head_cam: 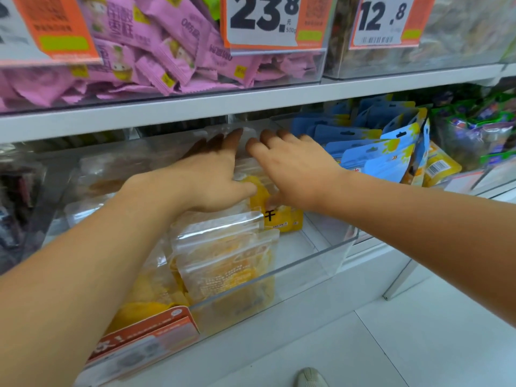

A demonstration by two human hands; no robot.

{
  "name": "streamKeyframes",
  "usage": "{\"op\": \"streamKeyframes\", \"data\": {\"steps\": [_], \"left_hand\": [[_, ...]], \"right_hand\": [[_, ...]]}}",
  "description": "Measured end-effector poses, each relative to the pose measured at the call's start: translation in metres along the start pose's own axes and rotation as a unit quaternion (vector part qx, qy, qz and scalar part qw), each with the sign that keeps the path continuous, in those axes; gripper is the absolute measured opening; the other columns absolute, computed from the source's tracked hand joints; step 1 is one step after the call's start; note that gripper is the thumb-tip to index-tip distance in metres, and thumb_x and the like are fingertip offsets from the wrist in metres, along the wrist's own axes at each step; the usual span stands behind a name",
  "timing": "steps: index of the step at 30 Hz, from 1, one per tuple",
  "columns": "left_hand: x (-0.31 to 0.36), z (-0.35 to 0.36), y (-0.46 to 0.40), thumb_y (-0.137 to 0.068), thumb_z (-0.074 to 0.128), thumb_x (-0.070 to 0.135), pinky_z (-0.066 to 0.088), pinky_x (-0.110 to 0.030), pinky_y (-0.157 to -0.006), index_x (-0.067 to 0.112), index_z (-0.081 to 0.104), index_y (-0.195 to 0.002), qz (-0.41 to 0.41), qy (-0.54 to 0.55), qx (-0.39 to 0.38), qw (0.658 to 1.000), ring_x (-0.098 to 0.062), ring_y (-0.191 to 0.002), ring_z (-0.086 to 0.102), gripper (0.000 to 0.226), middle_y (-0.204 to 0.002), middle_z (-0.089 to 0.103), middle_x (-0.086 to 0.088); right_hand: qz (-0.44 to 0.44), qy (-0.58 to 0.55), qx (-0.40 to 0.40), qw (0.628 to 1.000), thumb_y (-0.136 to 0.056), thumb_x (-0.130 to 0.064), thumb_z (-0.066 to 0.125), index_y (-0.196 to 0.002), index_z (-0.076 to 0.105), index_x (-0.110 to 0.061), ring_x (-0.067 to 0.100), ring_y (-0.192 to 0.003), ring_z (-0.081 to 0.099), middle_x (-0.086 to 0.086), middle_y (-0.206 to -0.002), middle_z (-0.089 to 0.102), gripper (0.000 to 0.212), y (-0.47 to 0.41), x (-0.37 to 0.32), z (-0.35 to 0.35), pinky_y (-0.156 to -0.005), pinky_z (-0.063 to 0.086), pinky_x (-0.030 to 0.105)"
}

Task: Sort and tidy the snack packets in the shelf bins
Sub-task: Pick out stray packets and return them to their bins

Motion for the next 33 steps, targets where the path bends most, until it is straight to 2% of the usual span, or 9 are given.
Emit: {"op": "streamKeyframes", "data": {"steps": [4,9,13,16,18,21,27,31,33], "left_hand": [[-0.002,-0.001,-0.001,-0.090,0.044,0.069,0.003,-0.038,-0.126,0.021,-0.005,-0.159,0.003,-0.018,-0.024,1.000,-0.015,-0.154,-0.009,0.098,-0.167,-0.011,0.000],[0.001,-0.016,0.018,-0.085,0.047,0.075,0.018,-0.035,-0.123,0.022,0.017,-0.159,0.053,0.039,0.020,0.998,-0.018,-0.151,0.017,0.096,-0.166,0.016,-0.001],[-0.003,-0.036,0.056,-0.094,0.059,0.046,0.035,-0.030,-0.110,0.022,0.044,-0.147,0.060,0.050,0.076,0.994,-0.019,-0.134,0.046,0.060,-0.148,0.048,0.000],[-0.021,-0.037,0.093,-0.089,0.069,0.037,0.046,-0.039,-0.101,0.028,0.059,-0.125,0.036,0.034,0.114,0.992,-0.017,-0.116,0.056,0.038,-0.124,0.061,0.005],[-0.032,-0.033,0.115,-0.086,0.073,0.034,0.052,-0.040,-0.088,0.030,0.064,-0.104,0.006,0.057,0.154,0.986,-0.013,-0.095,0.060,0.021,-0.101,0.063,0.010],[-0.038,-0.022,0.133,-0.091,0.066,0.034,0.051,-0.035,-0.079,0.031,0.064,-0.091,-0.048,0.103,0.155,0.981,-0.011,-0.088,0.060,0.004,-0.091,0.063,0.014],[-0.037,-0.002,0.131,-0.097,0.046,0.027,0.054,-0.039,-0.086,0.032,0.068,-0.110,-0.077,0.134,0.091,0.984,-0.015,-0.094,0.062,0.026,-0.105,0.069,0.008],[-0.036,0.000,0.135,-0.098,0.036,0.044,0.053,-0.038,-0.080,0.029,0.065,-0.095,-0.068,0.128,0.106,0.984,-0.014,-0.090,0.061,0.033,-0.099,0.067,0.009],[-0.028,-0.004,0.137,-0.091,0.031,0.071,0.048,-0.036,-0.086,0.032,0.058,-0.111,-0.040,0.125,0.137,0.982,-0.009,-0.103,0.055,0.051,-0.116,0.056,0.014]], "right_hand": [[0.024,-0.020,-0.033,0.999,-0.055,-0.057,0.089,-0.154,0.012,-0.023,0.033,-0.137,0.033,0.010,-0.149,0.029,0.129,-0.001,0.003,0.009,-0.106,0.040,0.053],[0.033,-0.042,-0.020,0.998,-0.056,-0.054,0.090,-0.156,0.007,-0.024,0.033,-0.140,0.029,0.010,-0.153,0.025,0.133,0.014,0.009,-0.001,-0.114,0.030,0.053],[0.088,-0.117,0.046,0.988,-0.065,-0.034,0.089,-0.139,0.039,-0.022,0.030,-0.122,0.041,0.008,-0.134,0.038,0.090,0.033,0.003,-0.019,-0.097,0.044,0.043],[0.155,-0.195,0.107,0.962,-0.073,-0.022,0.081,-0.090,0.054,-0.022,0.027,-0.097,0.053,0.001,-0.102,0.054,0.031,0.047,0.000,-0.043,-0.077,0.049,0.042],[0.181,-0.244,0.041,0.952,-0.079,-0.028,0.077,-0.067,0.058,-0.018,0.025,-0.080,0.061,0.000,-0.075,0.063,0.025,0.053,-0.004,-0.054,-0.072,0.053,0.038],[0.237,-0.494,-0.151,0.823,-0.097,-0.024,0.061,-0.090,0.073,-0.001,0.022,-0.076,0.066,0.012,-0.082,0.072,0.026,0.061,-0.022,-0.046,-0.077,0.061,0.039],[0.255,-0.693,-0.209,0.641,-0.102,-0.008,0.041,-0.124,0.064,-0.008,0.025,-0.092,0.062,0.012,-0.106,0.069,0.032,0.061,-0.049,-0.006,-0.070,0.061,0.036],[0.216,-0.692,-0.247,0.643,-0.103,-0.006,0.043,-0.123,0.064,-0.004,0.033,-0.101,0.069,0.020,-0.121,0.068,0.029,0.050,-0.040,0.001,-0.082,0.062,0.039],[0.178,-0.665,-0.262,0.677,-0.098,0.004,0.052,-0.125,0.062,-0.003,0.033,-0.104,0.070,0.020,-0.117,0.070,0.030,0.045,-0.039,0.000,-0.082,0.061,0.034]]}}
Point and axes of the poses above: each hand's wrist, its own y-axis away from the middle knuckle, its own z-axis out of the palm, x = y × z, the point moved 3 cm from there along -y, towards the middle knuckle
